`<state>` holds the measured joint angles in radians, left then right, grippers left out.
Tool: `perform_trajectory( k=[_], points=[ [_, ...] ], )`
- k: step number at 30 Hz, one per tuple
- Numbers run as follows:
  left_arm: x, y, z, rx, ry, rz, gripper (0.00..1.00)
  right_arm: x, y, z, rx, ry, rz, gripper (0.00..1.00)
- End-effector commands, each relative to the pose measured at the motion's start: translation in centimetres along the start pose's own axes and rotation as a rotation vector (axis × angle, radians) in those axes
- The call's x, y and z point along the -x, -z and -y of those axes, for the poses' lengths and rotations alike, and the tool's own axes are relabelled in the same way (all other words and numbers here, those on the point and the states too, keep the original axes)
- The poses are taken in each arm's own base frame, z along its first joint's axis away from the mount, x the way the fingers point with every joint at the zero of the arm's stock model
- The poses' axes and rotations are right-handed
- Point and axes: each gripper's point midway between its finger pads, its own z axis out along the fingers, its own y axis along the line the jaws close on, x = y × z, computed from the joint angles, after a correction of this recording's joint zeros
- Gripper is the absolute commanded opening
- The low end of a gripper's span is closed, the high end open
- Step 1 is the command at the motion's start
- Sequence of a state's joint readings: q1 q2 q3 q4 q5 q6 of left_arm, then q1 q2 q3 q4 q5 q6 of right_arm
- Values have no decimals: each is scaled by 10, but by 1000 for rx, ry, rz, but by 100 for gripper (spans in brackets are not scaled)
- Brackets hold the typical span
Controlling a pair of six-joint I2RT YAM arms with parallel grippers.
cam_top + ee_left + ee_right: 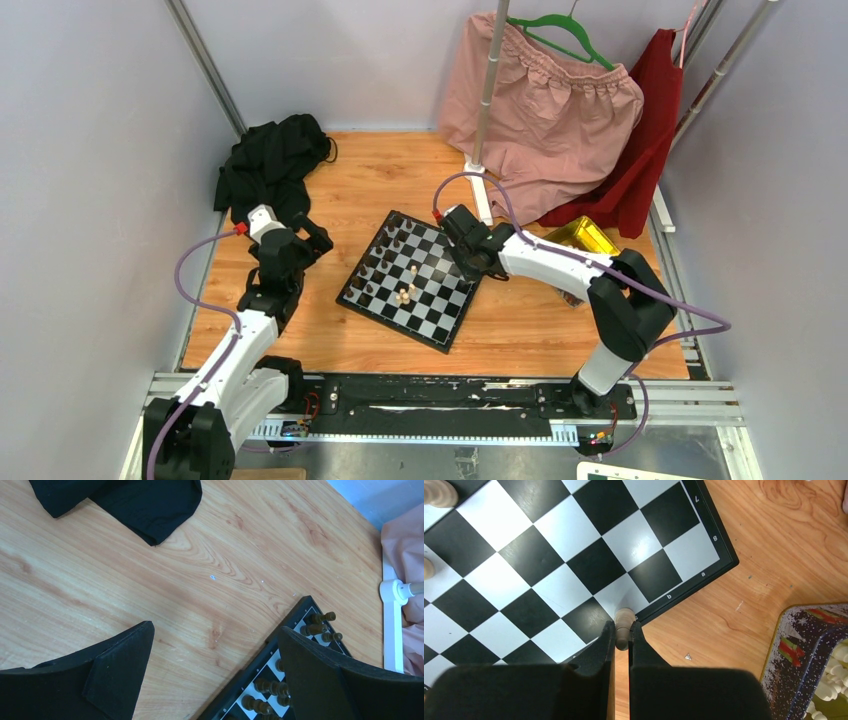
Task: Set up the chess pieces on the board
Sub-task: Place the chess piece on the chessboard.
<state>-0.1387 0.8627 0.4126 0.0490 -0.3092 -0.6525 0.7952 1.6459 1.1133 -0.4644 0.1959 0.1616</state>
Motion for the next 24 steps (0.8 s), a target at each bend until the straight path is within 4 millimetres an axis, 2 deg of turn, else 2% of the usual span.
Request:
perform_trajectory(
  k=[1,24],
  points=[
    [4,1,0,-10,-8,18,100,-7,1,11,-27,-29,-9,0],
    [3,0,-1,-5,-15,13,100,1,-6,-1,60,-74,24,0]
  ],
)
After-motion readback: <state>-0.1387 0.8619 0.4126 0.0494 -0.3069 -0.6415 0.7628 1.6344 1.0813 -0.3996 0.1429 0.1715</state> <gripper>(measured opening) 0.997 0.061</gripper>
